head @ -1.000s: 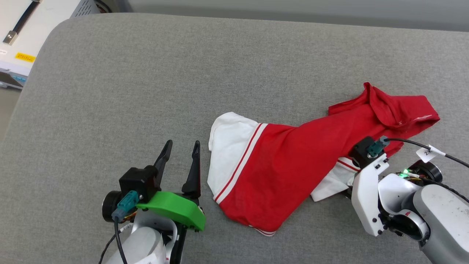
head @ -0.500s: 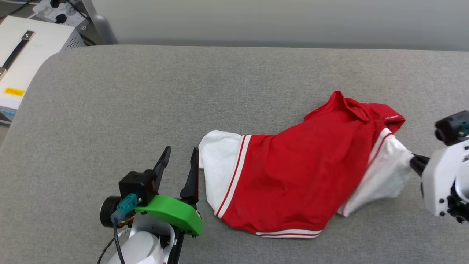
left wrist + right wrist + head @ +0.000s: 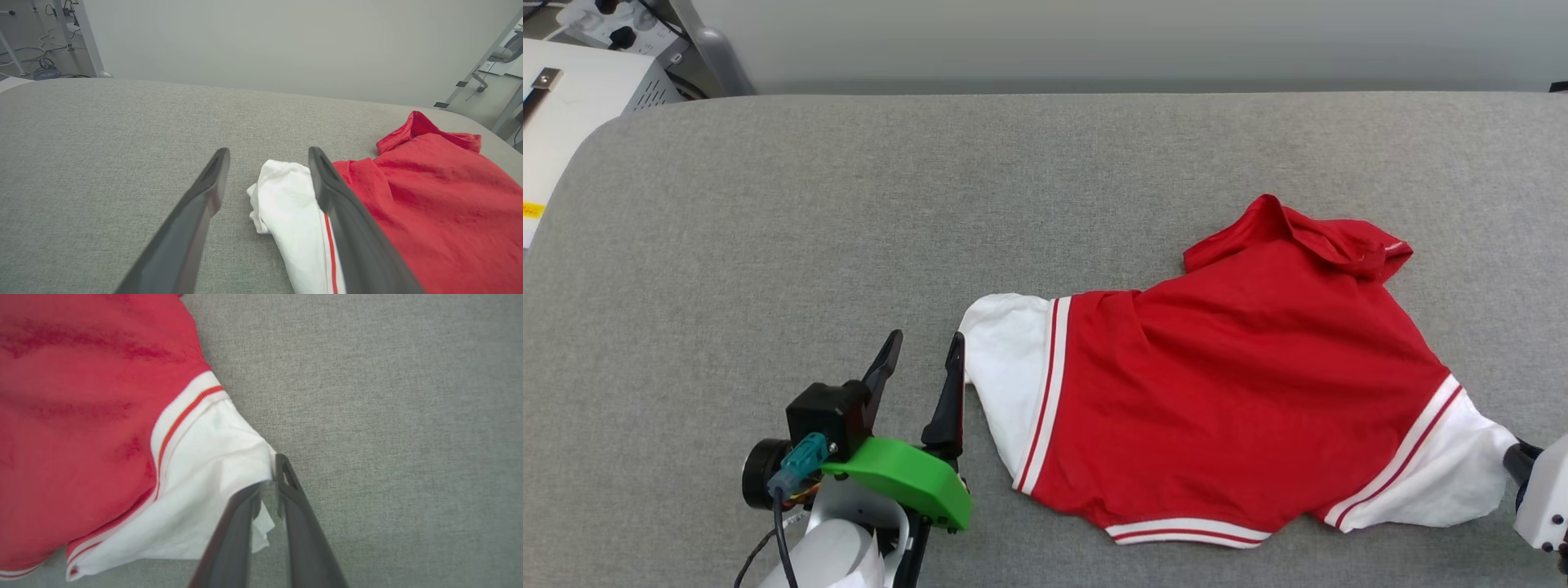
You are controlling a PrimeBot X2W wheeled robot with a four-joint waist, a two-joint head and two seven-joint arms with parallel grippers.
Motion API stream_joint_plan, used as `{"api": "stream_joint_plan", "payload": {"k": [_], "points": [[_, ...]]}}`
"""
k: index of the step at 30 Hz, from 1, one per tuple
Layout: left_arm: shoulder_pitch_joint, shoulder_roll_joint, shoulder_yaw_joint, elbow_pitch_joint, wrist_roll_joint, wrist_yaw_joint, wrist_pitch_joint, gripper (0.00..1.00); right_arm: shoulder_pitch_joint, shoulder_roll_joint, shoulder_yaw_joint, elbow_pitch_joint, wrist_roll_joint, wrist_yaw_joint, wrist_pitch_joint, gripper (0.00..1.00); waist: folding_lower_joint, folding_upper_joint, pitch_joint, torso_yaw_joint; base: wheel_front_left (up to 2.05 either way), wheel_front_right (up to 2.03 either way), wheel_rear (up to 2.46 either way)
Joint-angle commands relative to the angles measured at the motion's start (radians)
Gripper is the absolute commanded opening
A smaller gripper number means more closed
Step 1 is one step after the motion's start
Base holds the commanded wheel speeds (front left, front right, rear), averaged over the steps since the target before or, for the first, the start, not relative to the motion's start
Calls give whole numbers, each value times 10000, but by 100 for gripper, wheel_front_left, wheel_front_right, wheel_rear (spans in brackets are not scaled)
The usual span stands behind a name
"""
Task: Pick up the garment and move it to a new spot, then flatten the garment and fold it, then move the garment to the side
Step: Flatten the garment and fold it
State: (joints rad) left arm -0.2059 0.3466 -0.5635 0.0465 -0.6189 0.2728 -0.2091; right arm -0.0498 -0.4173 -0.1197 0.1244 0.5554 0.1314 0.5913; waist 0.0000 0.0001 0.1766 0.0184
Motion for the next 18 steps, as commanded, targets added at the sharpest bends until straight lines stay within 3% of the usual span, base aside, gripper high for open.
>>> {"api": "stream_joint_plan", "payload": {"k": [1,12,18], "points": [[-53,76,11,-48,-51,53,30,100,61,-15,85,145,34,-7,-314,100,0,-1,35,14,0,0,0],[106,76,-10,114,-183,55,19,100,1044,694,-894,271,-781,-7,-2729,100,0,-1,-404,107,0,0,0],[443,149,116,133,-341,152,-43,100,1890,2028,-1501,-908,-1767,-7,-4030,100,0,-1,-876,-12,0,0,0]]}}
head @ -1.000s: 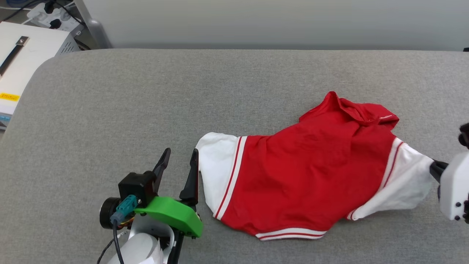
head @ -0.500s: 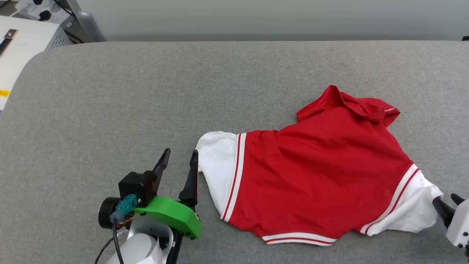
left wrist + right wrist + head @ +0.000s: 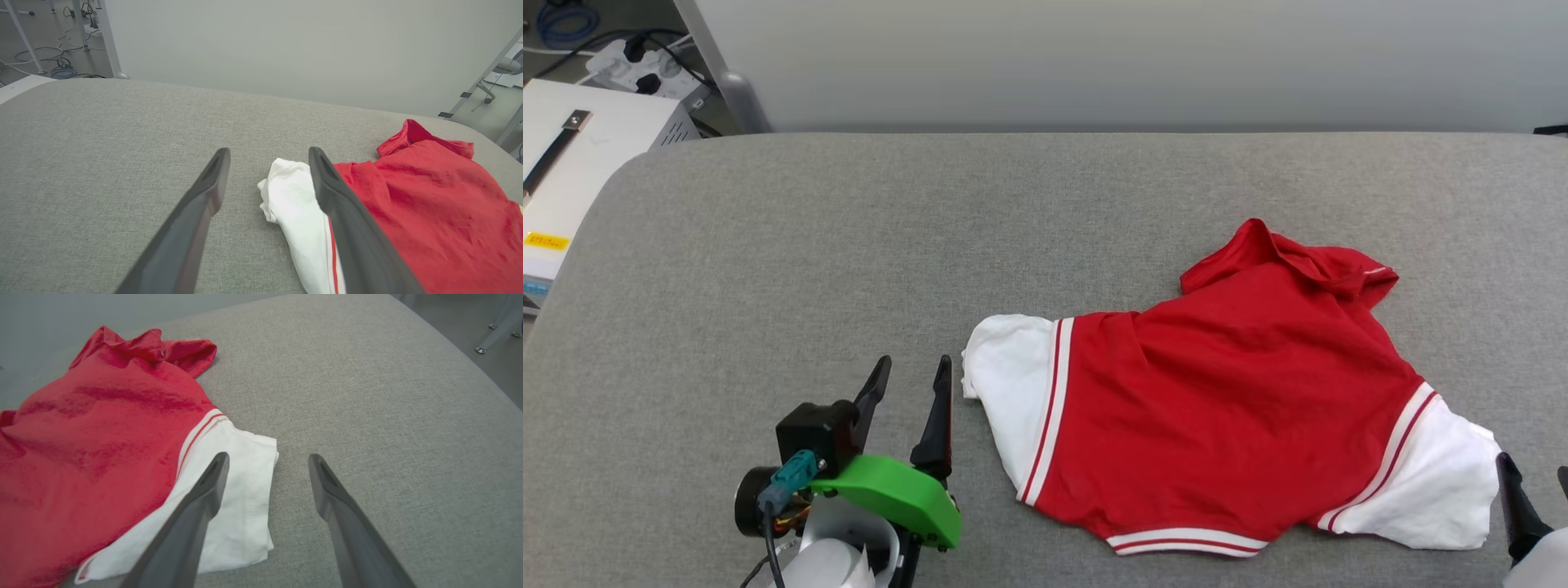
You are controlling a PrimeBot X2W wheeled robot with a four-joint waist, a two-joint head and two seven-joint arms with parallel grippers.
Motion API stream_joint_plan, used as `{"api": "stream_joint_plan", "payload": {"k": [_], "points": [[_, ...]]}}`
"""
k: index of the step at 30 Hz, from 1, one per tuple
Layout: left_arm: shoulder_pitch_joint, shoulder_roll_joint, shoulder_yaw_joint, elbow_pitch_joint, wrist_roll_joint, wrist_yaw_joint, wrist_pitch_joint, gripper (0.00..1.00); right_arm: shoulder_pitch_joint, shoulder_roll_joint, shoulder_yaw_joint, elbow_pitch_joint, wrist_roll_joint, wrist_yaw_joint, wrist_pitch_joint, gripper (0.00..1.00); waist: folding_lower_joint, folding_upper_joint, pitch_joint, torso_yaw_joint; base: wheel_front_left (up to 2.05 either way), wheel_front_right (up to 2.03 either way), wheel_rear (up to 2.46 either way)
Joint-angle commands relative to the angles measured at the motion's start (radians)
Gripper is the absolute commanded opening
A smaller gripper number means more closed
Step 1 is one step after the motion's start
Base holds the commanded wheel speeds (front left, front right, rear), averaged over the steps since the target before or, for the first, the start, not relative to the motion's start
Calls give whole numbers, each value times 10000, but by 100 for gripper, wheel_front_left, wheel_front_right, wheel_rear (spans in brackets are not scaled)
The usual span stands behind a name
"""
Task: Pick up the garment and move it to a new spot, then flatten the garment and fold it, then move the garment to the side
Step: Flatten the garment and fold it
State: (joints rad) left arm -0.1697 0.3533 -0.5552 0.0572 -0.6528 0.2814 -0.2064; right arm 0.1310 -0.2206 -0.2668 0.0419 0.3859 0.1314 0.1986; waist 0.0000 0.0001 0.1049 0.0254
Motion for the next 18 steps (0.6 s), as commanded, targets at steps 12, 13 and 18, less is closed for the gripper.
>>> {"api": "stream_joint_plan", "payload": {"k": [12,13,18], "points": [[326,395,223,163,-219,134,37,100,342,1114,1589,-2608,-1610,-7,-1502,100,0,-1,-558,-607,0,0,0],[300,418,219,193,-221,124,69,100,352,1083,1772,-2741,-1647,-7,-1491,100,0,-1,-564,-642,0,0,0],[-92,575,85,480,-282,-94,582,100,343,898,2508,-3410,-1801,-7,-1356,100,0,-1,-436,-834,0,0,0]]}}
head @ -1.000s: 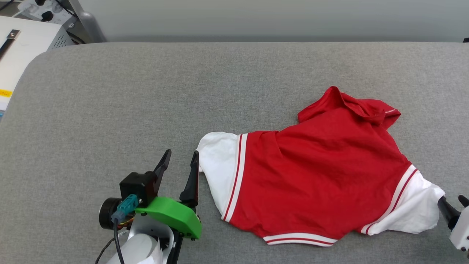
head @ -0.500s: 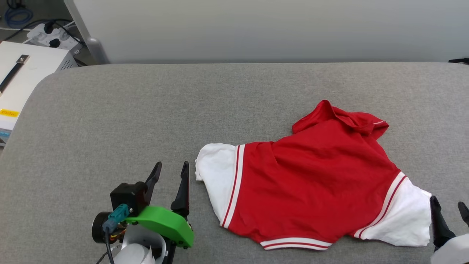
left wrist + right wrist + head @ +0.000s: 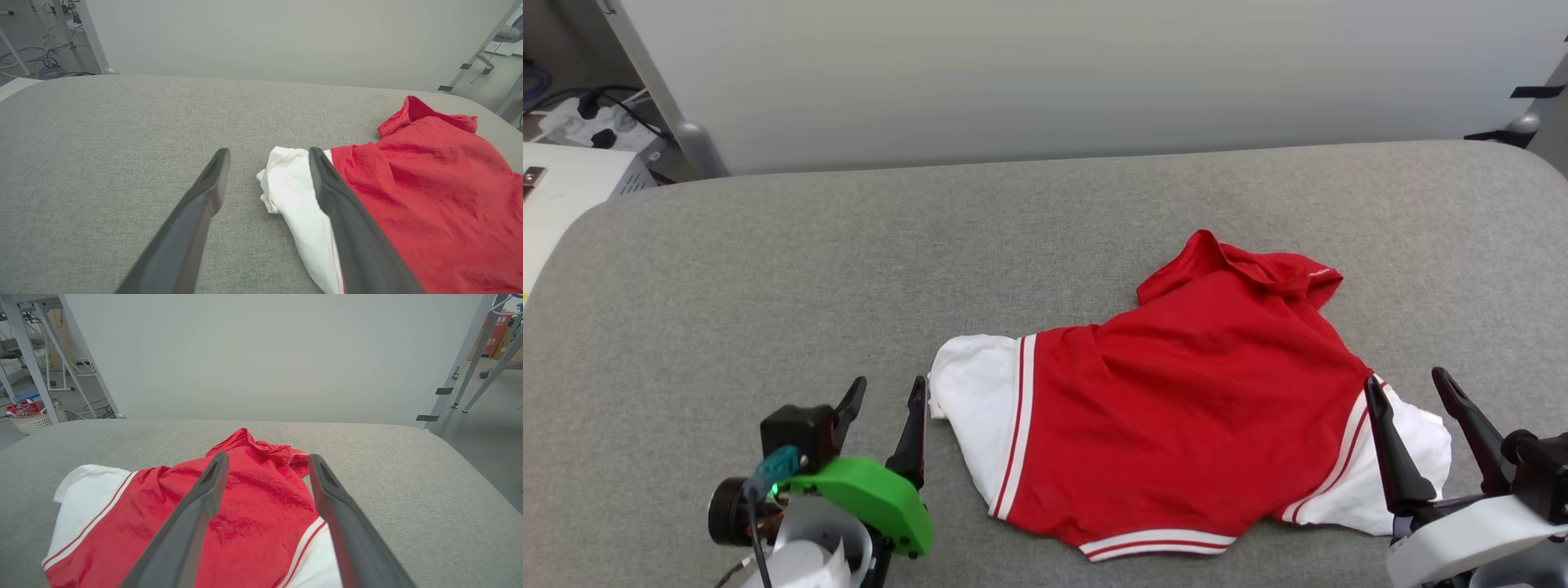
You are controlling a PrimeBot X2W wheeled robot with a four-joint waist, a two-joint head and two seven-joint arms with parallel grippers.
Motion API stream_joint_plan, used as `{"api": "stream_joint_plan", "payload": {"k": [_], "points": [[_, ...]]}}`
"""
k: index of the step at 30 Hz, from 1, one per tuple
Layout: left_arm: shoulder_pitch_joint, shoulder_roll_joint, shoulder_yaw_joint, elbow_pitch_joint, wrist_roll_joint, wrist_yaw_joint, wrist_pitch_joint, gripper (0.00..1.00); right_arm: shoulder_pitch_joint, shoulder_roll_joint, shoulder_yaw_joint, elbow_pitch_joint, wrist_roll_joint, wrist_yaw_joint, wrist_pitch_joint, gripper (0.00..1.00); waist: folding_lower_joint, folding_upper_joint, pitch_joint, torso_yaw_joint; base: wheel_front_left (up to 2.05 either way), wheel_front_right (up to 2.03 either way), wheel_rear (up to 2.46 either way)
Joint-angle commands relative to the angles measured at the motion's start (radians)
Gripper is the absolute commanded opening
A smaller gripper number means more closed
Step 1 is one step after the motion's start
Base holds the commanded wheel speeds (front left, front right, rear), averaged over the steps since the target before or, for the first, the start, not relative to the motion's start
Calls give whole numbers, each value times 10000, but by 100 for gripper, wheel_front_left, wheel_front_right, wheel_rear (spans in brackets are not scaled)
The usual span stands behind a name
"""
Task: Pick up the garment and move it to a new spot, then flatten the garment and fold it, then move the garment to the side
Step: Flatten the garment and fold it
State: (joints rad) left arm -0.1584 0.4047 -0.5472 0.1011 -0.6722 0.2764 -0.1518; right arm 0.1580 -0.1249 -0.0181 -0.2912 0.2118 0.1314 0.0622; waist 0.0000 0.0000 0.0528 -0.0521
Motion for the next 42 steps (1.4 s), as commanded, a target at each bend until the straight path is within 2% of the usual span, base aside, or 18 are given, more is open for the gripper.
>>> {"api": "stream_joint_plan", "payload": {"k": [1,5,12,20,21,22,23,24,25,28,34,37,42], "points": [[-333,90,-48,118,-104,-113,206,100,49,-64,84,-185,-66,-7,9,100,0,0,151,-83,0,0,0],[-1082,208,-316,573,-329,-499,1379,100,-110,-68,310,-468,-41,-7,78,100,0,0,607,-215,0,0,0],[-2440,421,-872,1658,-823,-1133,4019,100,-458,32,451,-324,134,-7,19,100,0,0,1404,-548,0,0,0],[-3171,559,-1741,2846,-1117,-1519,6837,100,-740,119,537,28,314,-7,-109,100,0,0,1837,-919,0,0,0],[-3181,557,-1844,2911,-1178,-1570,7150,91,-758,118,537,58,315,-7,-118,100,0,0,1845,-945,0,0,0],[-3179,552,-1954,2965,-1254,-1629,7486,38,-775,123,529,89,324,-7,-134,100,0,0,1850,-972,0,0,0],[-3172,557,-2031,2992,-1300,-1663,7712,16,-780,129,523,114,338,-7,-135,100,0,0,1852,-992,0,0,0],[-3146,567,-2110,3011,-1362,-1703,7955,0,-789,130,525,140,347,-7,-133,100,0,0,1847,-1015,0,0,0],[-3132,578,-2148,3003,-1395,-1727,8069,0,-792,132,523,155,360,-7,-132,100,0,0,1837,-1028,0,0,0],[-3123,610,-2163,2873,-1315,-1731,7895,0,-741,148,444,212,444,-7,-42,100,0,0,1773,-1019,0,0,0],[-2932,567,-1661,2556,-1195,-1434,6422,0,-528,26,-303,627,794,-7,413,100,0,0,1502,-885,0,0,0],[-2715,536,-1281,2256,-1143,-1179,5420,0,-342,-190,-892,1145,1092,-7,976,100,0,0,1341,-782,0,0,0],[-2296,490,-1062,1651,-1149,-1047,4593,0,-119,-921,-1295,2043,1719,-7,2457,100,0,0,1238,-607,0,0,0]]}}
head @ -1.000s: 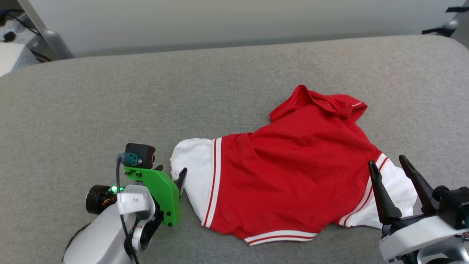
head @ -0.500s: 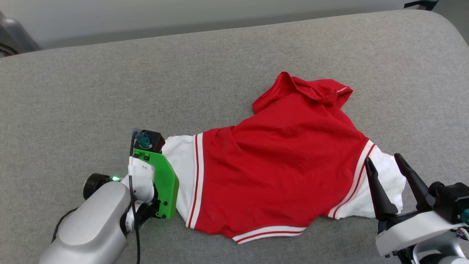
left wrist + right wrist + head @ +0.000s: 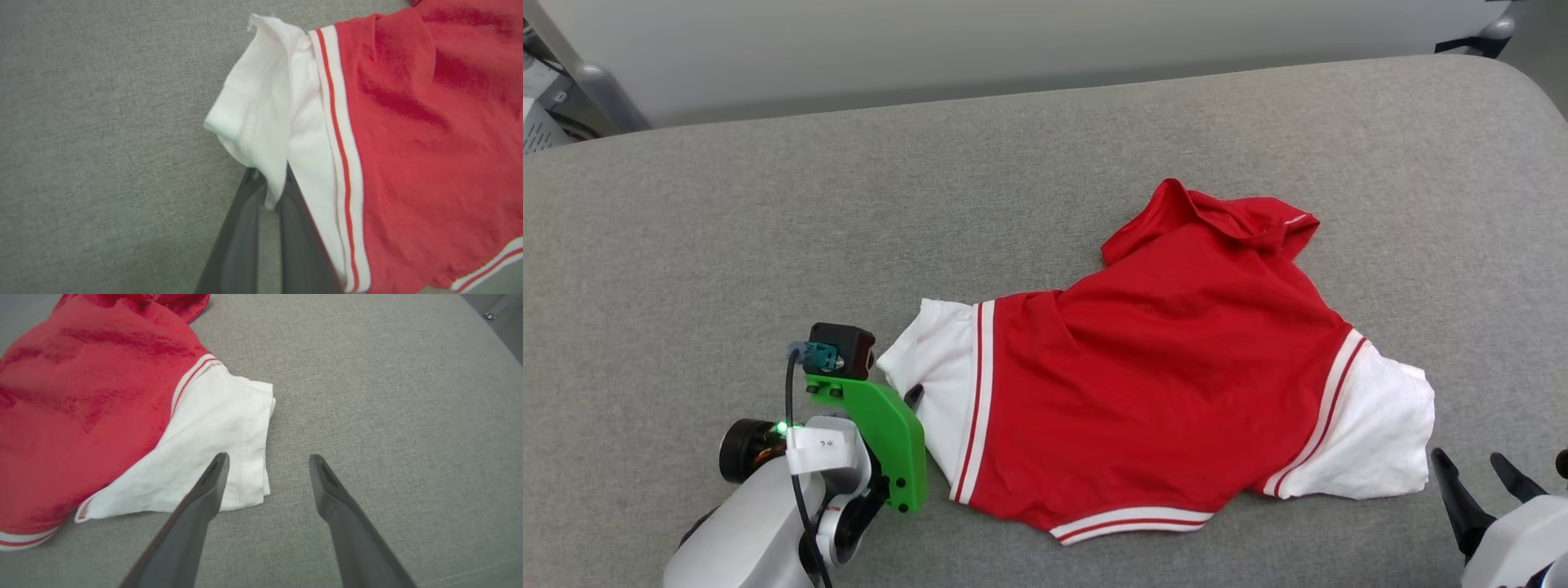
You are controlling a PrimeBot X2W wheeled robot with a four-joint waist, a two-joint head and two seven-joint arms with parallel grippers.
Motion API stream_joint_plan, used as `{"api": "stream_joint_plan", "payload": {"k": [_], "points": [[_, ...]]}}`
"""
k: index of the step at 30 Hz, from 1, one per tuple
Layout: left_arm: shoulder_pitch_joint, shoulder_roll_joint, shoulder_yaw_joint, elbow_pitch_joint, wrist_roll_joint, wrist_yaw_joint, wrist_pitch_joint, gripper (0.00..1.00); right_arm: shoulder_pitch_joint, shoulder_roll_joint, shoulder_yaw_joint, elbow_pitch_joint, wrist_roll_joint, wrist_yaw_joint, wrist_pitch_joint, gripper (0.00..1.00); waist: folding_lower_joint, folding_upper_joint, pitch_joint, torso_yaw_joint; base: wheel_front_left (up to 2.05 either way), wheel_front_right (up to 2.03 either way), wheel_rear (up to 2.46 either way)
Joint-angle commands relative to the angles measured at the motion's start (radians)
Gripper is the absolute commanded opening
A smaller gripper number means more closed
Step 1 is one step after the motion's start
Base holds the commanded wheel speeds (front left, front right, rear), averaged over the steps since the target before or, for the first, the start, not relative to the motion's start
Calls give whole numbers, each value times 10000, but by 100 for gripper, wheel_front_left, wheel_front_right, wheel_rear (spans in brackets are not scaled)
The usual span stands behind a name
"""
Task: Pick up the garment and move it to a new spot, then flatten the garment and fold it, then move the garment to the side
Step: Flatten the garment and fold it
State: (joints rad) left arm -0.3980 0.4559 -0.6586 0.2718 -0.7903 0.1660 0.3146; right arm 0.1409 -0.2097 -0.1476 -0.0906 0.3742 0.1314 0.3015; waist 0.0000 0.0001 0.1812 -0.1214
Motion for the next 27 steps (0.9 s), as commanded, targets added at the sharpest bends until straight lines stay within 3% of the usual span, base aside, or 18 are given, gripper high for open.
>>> {"api": "stream_joint_plan", "payload": {"k": [1,9,17,18,19,20,27], "points": [[151,-22,69,-224,43,70,-177,0,42,-268,-1,199,245,-7,381,100,0,-1,-34,130,0,0,0],[137,71,23,-1498,239,211,-314,0,-870,-1053,833,1299,977,-7,1727,100,0,-1,333,446,0,0,0],[-16,69,-64,-2096,365,298,-262,0,-1491,-1371,1819,2692,1733,-7,3540,100,0,-1,785,794,0,0,0],[-20,63,-65,-2111,365,300,-273,0,-1507,-1364,1859,2784,1818,-7,3724,46,0,-1,824,832,0,0,0],[-24,58,-66,-2122,365,298,-291,0,-1521,-1343,1871,2842,1925,-7,3890,16,0,-1,860,877,0,0,0],[-19,64,-61,-2124,364,300,-309,0,-1533,-1322,1861,2871,1992,-7,4001,0,0,-1,878,894,0,0,0],[16,149,18,-2218,393,320,-526,0,-1782,-1554,1518,2432,1990,-7,4006,0,0,-1,764,890,0,0,0]]}}
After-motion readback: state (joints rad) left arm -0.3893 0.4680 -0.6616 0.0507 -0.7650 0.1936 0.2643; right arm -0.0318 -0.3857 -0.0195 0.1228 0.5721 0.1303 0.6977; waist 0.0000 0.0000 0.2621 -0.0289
